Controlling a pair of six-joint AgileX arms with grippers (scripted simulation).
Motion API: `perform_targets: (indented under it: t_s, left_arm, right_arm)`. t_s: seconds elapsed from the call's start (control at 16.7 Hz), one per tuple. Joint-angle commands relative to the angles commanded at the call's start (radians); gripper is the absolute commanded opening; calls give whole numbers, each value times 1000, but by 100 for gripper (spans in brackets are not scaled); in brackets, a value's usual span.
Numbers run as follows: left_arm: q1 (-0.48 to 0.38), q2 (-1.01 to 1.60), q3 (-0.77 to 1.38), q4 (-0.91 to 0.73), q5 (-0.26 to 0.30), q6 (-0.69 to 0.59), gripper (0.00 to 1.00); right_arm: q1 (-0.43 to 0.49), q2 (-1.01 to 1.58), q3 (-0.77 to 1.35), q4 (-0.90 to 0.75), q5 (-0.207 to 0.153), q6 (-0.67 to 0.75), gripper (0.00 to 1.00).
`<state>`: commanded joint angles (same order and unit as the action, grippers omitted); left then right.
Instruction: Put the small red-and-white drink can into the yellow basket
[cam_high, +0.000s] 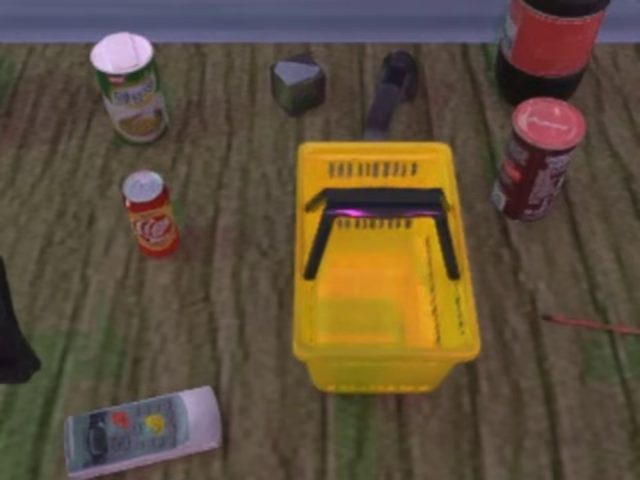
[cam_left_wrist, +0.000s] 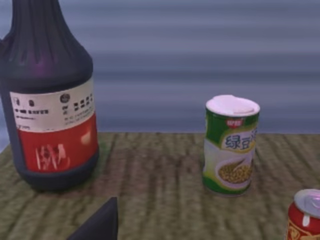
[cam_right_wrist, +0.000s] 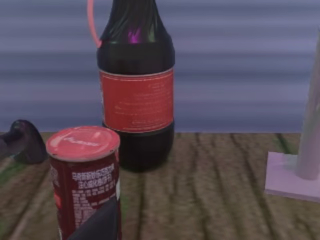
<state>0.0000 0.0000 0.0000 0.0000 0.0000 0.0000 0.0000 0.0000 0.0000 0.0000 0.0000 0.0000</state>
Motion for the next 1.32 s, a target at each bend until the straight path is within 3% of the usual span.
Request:
perform_targets:
  t_s: [0.3,0.54,1.32]
  left_arm:
    - [-14,62,60,-43,6,23,100]
    - [-49,292,275,-188,14,96,100]
    - [-167,1639,1417,-932,0,443,100]
  right_arm:
    - [0,0,0,0,0,0,100]
    - [0,0,0,0,0,0,100]
    - [0,0,0,0,0,0,100]
